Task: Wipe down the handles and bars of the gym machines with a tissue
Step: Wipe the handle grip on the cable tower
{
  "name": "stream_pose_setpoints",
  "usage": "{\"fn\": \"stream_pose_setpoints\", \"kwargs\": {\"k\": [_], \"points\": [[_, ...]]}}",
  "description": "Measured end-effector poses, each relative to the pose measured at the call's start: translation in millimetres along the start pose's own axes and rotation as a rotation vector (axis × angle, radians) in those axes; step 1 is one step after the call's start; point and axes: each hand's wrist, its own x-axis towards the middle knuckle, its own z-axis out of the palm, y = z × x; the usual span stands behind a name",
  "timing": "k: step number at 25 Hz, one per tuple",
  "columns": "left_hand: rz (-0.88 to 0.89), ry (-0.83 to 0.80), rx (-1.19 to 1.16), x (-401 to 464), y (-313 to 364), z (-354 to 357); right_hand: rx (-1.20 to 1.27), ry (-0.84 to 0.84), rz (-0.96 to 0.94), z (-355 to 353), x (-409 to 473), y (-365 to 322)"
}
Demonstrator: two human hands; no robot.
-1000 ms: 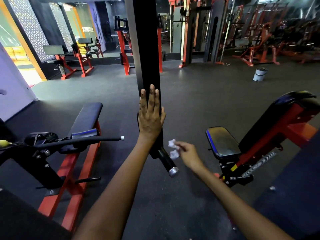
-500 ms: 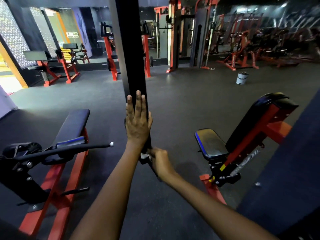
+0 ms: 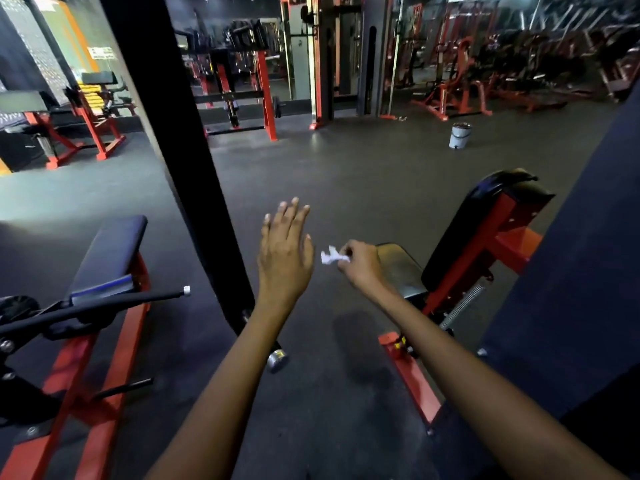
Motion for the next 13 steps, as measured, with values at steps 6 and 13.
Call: {"fn": "stream_pose_setpoints", "kwargs": {"k": [6,13], "points": [[-0.379,-0.254,0.12,28.0,15.1,80.9,-0.238,0.004,-0.056,-18.7,88.6,26.5],[-0.595,-0.397,0.25,66.5,2.7,154.2,-0.286,-0.146,-0.148,0.7,187.3,47.3]]}}
